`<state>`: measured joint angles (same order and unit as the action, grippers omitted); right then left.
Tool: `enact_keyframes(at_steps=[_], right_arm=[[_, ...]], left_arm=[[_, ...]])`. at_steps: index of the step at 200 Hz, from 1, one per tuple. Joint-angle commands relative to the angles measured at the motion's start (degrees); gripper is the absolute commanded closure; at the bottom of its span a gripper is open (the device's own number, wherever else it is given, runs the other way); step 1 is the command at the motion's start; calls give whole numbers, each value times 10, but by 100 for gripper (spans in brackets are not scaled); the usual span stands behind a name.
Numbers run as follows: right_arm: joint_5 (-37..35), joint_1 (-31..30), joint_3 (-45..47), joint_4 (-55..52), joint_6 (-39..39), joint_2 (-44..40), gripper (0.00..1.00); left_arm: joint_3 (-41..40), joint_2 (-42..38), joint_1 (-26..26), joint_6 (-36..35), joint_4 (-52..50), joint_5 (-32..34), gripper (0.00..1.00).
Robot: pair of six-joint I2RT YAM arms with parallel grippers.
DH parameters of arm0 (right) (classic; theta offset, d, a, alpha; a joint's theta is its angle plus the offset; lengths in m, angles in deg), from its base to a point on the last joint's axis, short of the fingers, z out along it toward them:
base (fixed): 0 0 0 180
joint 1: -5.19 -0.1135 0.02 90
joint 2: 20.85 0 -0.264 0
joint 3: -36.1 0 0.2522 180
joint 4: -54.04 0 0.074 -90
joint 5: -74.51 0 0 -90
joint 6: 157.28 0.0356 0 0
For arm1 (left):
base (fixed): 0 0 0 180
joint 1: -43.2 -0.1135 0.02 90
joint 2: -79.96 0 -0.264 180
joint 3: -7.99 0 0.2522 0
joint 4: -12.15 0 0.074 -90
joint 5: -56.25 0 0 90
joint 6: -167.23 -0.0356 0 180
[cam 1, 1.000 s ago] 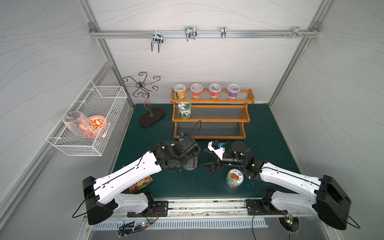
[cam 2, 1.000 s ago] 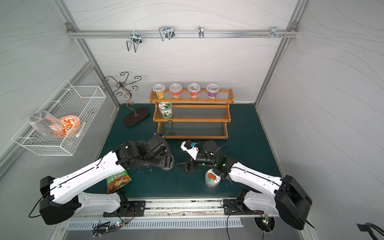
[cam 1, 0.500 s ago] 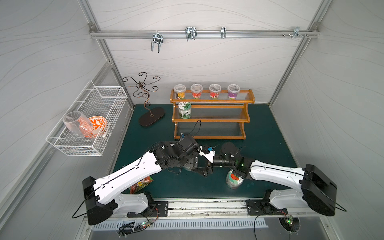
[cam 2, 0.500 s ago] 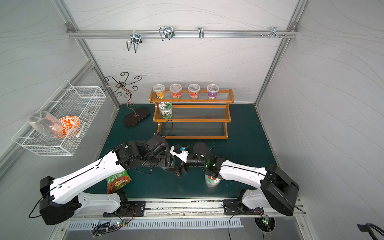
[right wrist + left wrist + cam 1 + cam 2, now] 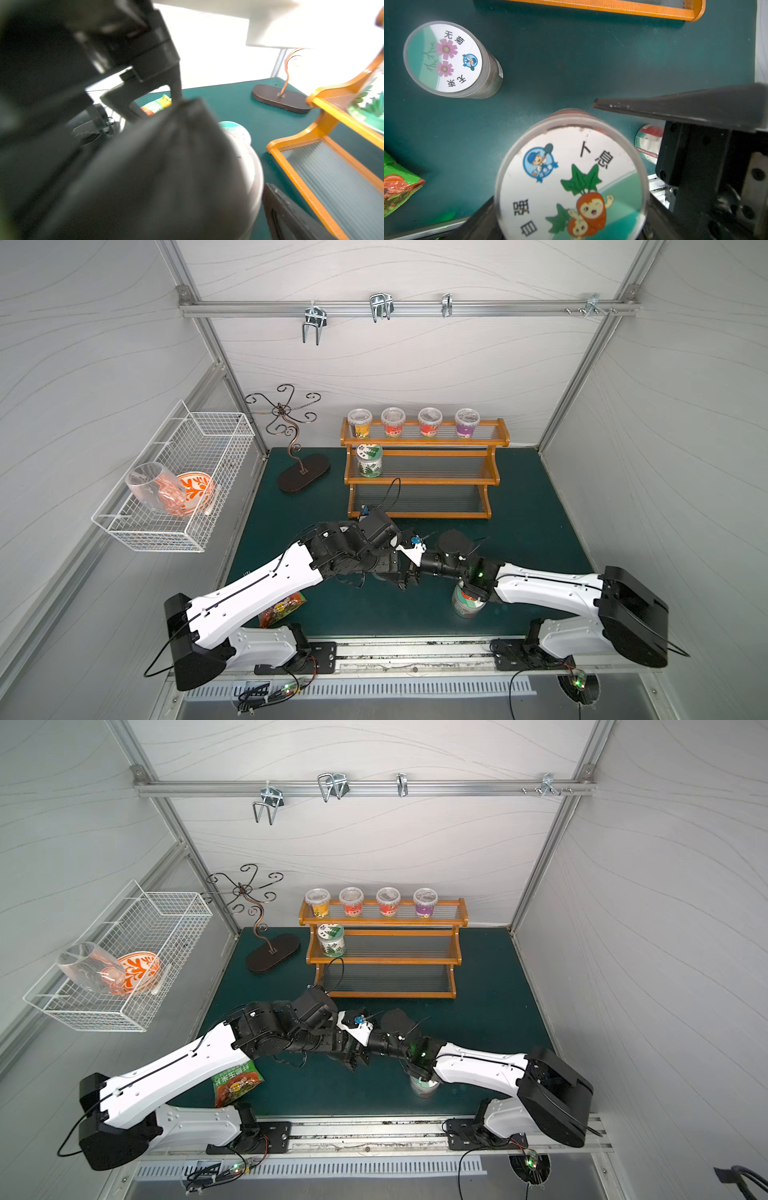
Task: Place the seed container on the shelf
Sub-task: Pick up the seed jar at the center of the board.
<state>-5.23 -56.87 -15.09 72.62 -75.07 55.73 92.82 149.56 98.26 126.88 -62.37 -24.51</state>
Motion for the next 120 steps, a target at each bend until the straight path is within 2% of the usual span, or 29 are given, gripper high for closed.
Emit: enact_keyframes(at_steps=[1, 41, 55, 97, 120], right_arm=[[-52, -7, 3, 10, -11, 0, 1], [-65, -7, 20, 15, -12, -6, 1], [-53, -7, 23, 12, -34, -6, 1], [-50, -5, 32, 5, -39, -26, 1], [-24, 6, 46, 6, -37, -43, 1]], left_arm=[[6, -20, 0, 12, 62, -7, 30], [8, -21, 0, 20, 74, -7, 30], [8, -22, 0, 19, 83, -11, 30], [9, -25, 0, 18, 91, -15, 30], [3, -28, 0, 19, 93, -10, 30]])
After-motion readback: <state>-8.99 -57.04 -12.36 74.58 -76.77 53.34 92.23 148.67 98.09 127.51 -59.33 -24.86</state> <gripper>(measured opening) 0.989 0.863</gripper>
